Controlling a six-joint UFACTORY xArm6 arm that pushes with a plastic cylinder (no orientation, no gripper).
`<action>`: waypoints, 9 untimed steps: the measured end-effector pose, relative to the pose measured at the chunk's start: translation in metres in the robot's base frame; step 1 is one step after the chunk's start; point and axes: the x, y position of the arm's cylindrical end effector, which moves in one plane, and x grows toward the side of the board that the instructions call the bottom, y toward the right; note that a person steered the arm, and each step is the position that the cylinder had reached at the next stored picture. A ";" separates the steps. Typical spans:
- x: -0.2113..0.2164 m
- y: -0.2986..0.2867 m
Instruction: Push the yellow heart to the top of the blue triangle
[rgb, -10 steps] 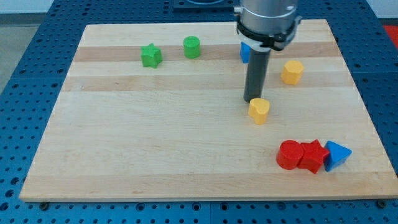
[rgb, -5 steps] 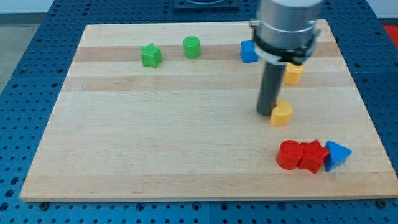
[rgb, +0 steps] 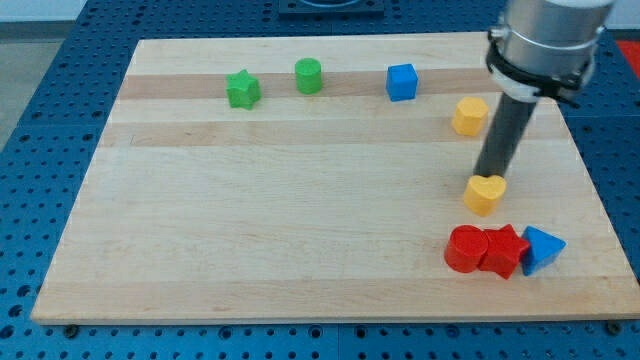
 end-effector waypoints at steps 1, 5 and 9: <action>-0.006 -0.002; 0.007 -0.016; -0.008 0.011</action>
